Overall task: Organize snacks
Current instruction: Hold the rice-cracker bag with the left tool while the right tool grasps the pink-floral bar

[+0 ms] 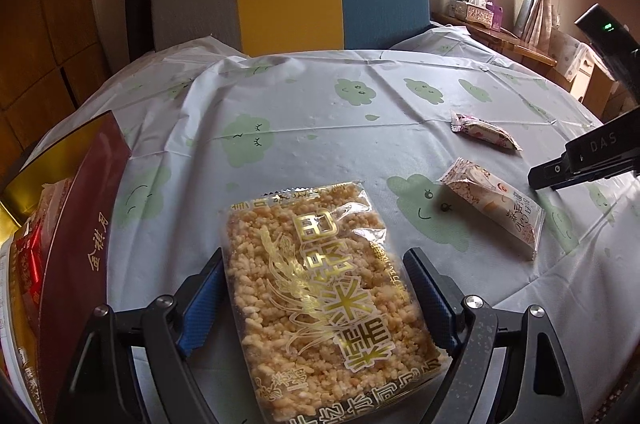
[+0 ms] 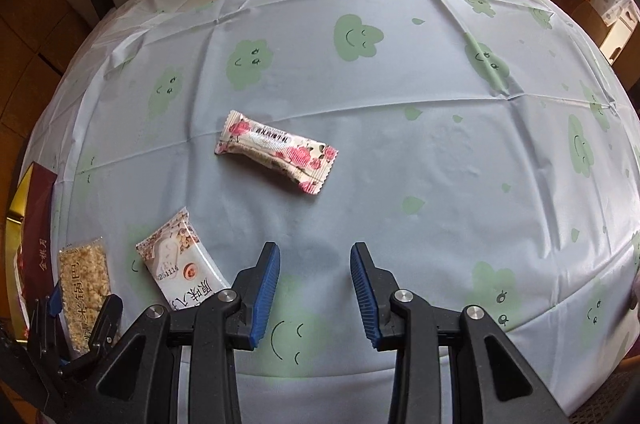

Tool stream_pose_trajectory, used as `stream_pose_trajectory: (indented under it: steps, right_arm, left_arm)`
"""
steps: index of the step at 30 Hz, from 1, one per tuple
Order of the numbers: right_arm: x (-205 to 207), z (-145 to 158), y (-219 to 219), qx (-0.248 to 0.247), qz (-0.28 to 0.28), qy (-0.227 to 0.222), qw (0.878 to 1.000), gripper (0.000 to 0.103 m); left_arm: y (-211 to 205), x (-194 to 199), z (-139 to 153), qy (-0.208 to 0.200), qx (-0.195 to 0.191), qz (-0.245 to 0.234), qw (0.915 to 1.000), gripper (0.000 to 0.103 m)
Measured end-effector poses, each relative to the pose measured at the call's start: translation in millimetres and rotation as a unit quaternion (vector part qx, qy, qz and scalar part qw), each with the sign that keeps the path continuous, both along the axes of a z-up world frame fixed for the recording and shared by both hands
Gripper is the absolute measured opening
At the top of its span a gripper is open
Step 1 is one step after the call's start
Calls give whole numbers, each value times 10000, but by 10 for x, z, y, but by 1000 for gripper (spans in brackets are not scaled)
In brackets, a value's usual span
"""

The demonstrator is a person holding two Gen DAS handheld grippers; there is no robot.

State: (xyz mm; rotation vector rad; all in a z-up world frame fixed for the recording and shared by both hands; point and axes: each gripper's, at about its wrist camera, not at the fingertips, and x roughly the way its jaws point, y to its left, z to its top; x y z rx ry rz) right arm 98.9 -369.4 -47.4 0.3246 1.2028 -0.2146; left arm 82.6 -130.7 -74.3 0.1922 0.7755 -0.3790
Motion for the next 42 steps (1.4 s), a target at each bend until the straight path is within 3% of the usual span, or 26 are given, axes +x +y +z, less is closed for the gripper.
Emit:
stream_pose_trajectory:
  steps: [13,16,18,19,23,26,32,37,42]
  right_arm:
    - [-55,-72,100,-143,55,-91,9998,46]
    - [-25,-63,174,-338,404,130,9985,47]
    - [-23,-15,139,-184,523,377,9978,47]
    - [-44,74,65,-28,438,263,9987,47]
    - [-268,649,-443,348,-299,-878,9951,47]
    - [-330,840,-664,357,-530,-1209,9906,47]
    - [-126,609,-590,335,-371,-964,9941,47]
    - [112,379,-102,-134,189,-763,9968,47]
    - [216,253,364,-758,932,-845,9892,47]
  left_arm:
    - [34,1,4,23,-91,-42,9999,86]
    - [44,1,4,29,-122,-52,9999,86]
    - [52,4,4,42,-153,-58,9999,86]
    - [53,6,4,47,-158,-61,9998,86]
    - [50,6,5,46,-150,-54,9999,86]
    - [52,6,5,42,-144,-59,9999,86]
    - [50,5,5,36,-140,-63,9999,86]
    - [47,2,4,31,-143,-62,9999,86]
    - [43,1,6,22,-123,-53,9999,86]
